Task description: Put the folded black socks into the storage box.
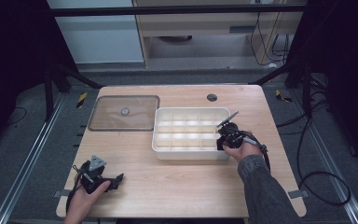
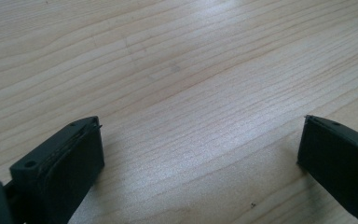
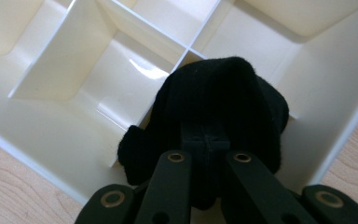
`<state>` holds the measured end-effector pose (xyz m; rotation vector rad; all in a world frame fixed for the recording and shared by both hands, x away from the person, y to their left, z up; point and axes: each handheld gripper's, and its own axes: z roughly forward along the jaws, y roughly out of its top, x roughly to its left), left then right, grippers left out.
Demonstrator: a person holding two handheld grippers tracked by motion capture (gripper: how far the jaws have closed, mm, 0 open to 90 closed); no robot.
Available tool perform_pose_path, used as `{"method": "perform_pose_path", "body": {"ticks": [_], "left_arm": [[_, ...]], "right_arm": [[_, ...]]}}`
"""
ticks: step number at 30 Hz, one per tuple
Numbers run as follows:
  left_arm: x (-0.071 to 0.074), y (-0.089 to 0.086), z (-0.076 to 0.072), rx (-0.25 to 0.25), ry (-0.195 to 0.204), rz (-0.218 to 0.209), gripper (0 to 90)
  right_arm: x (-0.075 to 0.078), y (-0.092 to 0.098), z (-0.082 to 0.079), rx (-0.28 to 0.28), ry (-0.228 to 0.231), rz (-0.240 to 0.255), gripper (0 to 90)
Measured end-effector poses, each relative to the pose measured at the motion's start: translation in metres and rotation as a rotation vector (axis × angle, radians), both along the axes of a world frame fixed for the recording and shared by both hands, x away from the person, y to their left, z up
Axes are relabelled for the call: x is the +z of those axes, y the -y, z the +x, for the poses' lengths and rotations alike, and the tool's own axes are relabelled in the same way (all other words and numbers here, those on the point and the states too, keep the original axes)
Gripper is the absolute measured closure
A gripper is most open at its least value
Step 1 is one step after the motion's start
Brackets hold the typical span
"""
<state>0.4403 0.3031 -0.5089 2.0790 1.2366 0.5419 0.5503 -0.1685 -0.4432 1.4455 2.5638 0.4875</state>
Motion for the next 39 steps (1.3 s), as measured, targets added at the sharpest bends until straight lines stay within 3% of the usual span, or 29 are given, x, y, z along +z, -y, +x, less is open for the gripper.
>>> {"method": "perform_pose_path", "body": {"ticks": [23, 28, 34, 39], "left_arm": [[0.000, 0.001, 0.000, 0.000, 0.000, -0.004, 0.0], [0.000, 0.001, 0.000, -0.002, 0.000, -0.003, 0.0], [0.000, 0.001, 0.000, -0.002, -0.001, -0.002, 0.0], [0.000, 0.001, 0.000, -0.001, -0.001, -0.001, 0.0]], "right_arm": [[-0.001, -0.001, 0.001, -0.002, -0.012, -0.009, 90.0], [0.001, 0.001, 0.000, -0.003, -0.016, 0.018, 90.0], [0.009, 0.008, -0.005, -0.006, 0.006, 0.074, 90.0], [0.021, 0.012, -0.010, 0.004, 0.058, 0.077, 90.0]]}}
